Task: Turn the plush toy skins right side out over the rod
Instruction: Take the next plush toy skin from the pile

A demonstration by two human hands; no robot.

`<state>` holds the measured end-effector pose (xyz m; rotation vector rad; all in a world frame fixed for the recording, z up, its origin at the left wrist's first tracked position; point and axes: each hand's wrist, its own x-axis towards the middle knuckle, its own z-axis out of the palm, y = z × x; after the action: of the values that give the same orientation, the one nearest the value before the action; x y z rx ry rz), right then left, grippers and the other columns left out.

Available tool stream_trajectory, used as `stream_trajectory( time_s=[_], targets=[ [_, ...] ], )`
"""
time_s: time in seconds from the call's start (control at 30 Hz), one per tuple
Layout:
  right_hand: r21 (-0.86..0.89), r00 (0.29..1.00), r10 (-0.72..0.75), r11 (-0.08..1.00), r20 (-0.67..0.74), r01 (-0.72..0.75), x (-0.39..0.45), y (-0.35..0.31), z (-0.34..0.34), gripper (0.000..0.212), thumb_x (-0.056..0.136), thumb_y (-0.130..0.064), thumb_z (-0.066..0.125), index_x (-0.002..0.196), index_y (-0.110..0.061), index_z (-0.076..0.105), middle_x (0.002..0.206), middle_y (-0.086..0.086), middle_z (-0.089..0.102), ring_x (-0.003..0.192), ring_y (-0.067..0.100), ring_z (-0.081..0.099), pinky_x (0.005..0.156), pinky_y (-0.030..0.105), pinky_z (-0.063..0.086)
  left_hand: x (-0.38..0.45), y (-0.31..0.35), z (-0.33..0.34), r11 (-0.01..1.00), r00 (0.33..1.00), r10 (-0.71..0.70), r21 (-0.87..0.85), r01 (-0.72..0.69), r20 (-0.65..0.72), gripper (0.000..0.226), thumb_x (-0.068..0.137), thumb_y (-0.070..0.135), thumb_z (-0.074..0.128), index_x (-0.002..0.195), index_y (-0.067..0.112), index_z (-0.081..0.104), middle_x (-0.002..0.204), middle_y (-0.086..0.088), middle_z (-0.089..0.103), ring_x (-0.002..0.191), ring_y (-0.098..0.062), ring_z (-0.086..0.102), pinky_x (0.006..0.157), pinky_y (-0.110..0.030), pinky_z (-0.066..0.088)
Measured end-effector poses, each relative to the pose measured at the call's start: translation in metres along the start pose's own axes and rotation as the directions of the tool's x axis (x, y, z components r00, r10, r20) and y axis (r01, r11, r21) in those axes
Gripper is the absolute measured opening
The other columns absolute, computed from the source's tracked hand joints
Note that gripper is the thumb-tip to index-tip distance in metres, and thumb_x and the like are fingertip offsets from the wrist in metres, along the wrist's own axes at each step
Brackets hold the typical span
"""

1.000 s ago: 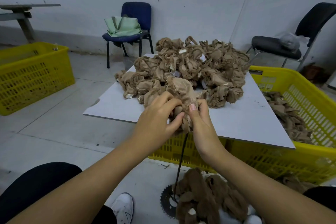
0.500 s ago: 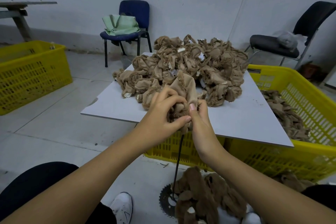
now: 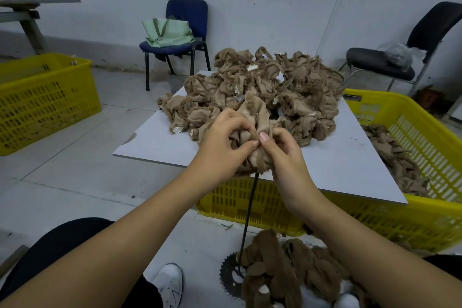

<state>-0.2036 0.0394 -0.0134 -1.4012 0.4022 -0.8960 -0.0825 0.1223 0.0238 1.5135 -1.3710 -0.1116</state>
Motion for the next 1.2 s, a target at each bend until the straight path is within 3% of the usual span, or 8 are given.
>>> stream_trajectory(
  time_s=[0.17,0.27,0.4,0.57,0.73,0.93,1.07,1.2],
  targets=[
    [-0.115,1.0,-0.013,0.993,-0.009,0.012,0.01,-0.006,-0.008,0.007,0.098,-0.023,0.062,0.098,-0.02,0.068,0.09,0.004,0.067,0.081,0.018,0.065,0.067,0.03,0.051,0.005,-0.003,0.001,1.0,1.0,0.023,0.019,-0.022,-0.004,0.015,0.085,-0.002,0.072,0.085,0.007,0.06,0.1,-0.003,0.052,0.095,-0.009,0.053,0.085,-0.01,0.04],
    [-0.095,1.0,0.008,0.995,-0.016,-0.01,0.01,-0.005,-0.01,0.008,0.099,-0.02,0.06,0.096,-0.021,0.067,0.09,0.004,0.065,0.079,0.017,0.064,0.065,0.03,0.051,0.005,-0.003,0.002,0.997,0.997,0.072,0.019,-0.072,0.033,0.013,0.085,-0.002,0.072,0.087,0.005,0.061,0.101,-0.001,0.052,0.097,-0.01,0.054,0.087,-0.015,0.043],
    [-0.01,1.0,0.019,1.0,-0.015,-0.02,0.01,-0.007,-0.008,0.008,0.1,-0.019,0.057,0.104,-0.017,0.064,0.099,0.017,0.064,0.086,0.027,0.064,0.074,0.04,0.056,0.006,-0.004,0.003,0.981,0.98,0.187,0.073,-0.182,-0.065,0.013,0.083,-0.004,0.073,0.087,0.002,0.063,0.101,-0.003,0.052,0.096,-0.011,0.053,0.084,-0.017,0.043],
    [-0.072,0.999,-0.045,0.996,0.008,0.045,0.011,-0.013,-0.009,0.017,0.099,-0.02,0.06,0.113,-0.01,0.061,0.101,0.014,0.066,0.087,0.022,0.066,0.074,0.031,0.057,0.008,-0.007,0.003,0.979,0.969,0.192,0.1,-0.179,-0.152,0.016,0.085,-0.004,0.07,0.09,0.004,0.056,0.101,-0.003,0.049,0.095,-0.003,0.049,0.085,-0.012,0.038],
    [-0.081,0.999,-0.041,0.996,0.005,0.042,0.01,-0.013,-0.01,0.016,0.099,-0.025,0.059,0.111,-0.014,0.061,0.091,-0.003,0.067,0.083,0.011,0.066,0.069,0.023,0.054,0.005,-0.006,0.008,0.945,0.943,0.306,0.158,-0.285,-0.133,0.017,0.086,-0.005,0.068,0.089,0.003,0.053,0.1,-0.005,0.048,0.091,-0.016,0.05,0.079,-0.026,0.043],
    [-0.03,0.998,0.027,0.999,-0.05,-0.029,0.013,-0.009,-0.013,0.036,0.083,-0.034,0.073,0.117,-0.028,0.064,0.122,0.001,0.067,0.115,0.017,0.065,0.092,0.033,0.054,0.014,-0.011,0.008,0.995,0.958,0.057,0.097,-0.031,-0.279,0.017,0.091,0.005,0.067,0.086,0.004,0.05,0.089,-0.003,0.048,0.08,-0.006,0.046,0.073,-0.012,0.037],
    [-0.135,0.999,0.003,0.991,-0.048,-0.01,0.015,-0.01,-0.018,0.028,0.085,-0.023,0.078,0.112,-0.021,0.07,0.113,0.0,0.072,0.107,0.014,0.069,0.091,0.033,0.057,0.02,-0.017,0.011,0.987,0.949,-0.158,-0.059,0.147,-0.274,0.019,0.094,0.011,0.067,0.085,0.003,0.052,0.083,-0.011,0.054,0.078,-0.021,0.054,0.069,-0.028,0.048],
    [-0.197,0.994,0.005,0.98,-0.109,-0.027,0.016,-0.009,-0.025,0.016,0.087,-0.004,0.074,0.095,-0.017,0.072,0.1,0.007,0.074,0.096,0.021,0.072,0.082,0.036,0.06,0.02,-0.02,0.012,0.973,0.969,-0.215,-0.108,0.202,-0.124,0.019,0.094,0.015,0.068,0.085,0.007,0.054,0.077,-0.005,0.053,0.058,-0.011,0.051,0.052,-0.024,0.043]
  ],
)
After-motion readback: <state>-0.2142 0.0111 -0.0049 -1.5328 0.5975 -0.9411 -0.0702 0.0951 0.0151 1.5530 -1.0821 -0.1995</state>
